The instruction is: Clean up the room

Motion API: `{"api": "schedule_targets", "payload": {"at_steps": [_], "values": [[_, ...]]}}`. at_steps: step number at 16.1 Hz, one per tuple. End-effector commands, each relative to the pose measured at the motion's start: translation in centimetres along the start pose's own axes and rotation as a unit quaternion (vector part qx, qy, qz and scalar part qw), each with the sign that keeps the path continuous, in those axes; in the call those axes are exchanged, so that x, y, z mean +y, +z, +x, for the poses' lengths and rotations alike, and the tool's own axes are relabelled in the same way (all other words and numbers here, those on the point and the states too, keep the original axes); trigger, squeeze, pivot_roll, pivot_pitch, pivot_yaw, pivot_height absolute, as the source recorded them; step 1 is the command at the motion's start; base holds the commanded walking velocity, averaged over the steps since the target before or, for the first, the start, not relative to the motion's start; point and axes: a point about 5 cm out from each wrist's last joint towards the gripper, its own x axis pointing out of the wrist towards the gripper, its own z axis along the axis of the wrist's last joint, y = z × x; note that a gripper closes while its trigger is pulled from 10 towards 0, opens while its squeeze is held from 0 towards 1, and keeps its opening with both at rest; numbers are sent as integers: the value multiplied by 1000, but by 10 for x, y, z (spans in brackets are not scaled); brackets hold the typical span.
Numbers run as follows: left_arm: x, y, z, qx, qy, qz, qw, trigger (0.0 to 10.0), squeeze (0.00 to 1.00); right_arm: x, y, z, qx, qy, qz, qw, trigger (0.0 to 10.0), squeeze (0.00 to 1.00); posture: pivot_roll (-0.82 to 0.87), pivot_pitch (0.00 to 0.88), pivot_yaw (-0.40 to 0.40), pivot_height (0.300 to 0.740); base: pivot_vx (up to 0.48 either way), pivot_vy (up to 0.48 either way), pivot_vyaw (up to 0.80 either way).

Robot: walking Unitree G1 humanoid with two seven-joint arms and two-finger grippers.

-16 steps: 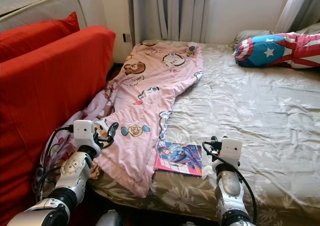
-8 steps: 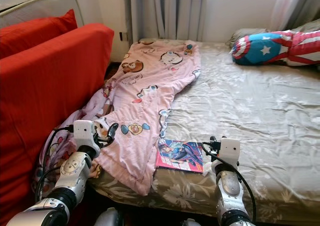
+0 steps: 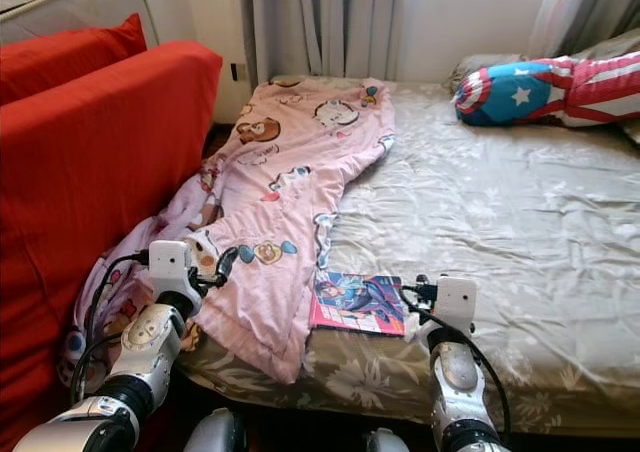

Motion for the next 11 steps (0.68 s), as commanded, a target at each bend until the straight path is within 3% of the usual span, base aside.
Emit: {"api": "schedule_targets", "payload": {"at_steps": [1, 9, 11], "values": [[-1, 1, 2, 2, -4, 2, 1000, 10000, 0, 1, -1, 0, 3, 1, 1, 1000, 10000, 0, -78, 0, -9, 622, 0, 0, 0], [-3, -3, 0, 10, -10, -6, 1000, 10000, 0, 1, -5, -2, 13, 0, 5, 1000, 10000, 0, -76, 0, -7, 622, 0, 0, 0], [2, -18, -12, 30, 6, 1, 1000, 10000, 0, 0, -12, -7, 22, -2, 6, 1000, 10000, 0, -78, 0, -5, 622, 0, 0, 0]]}}
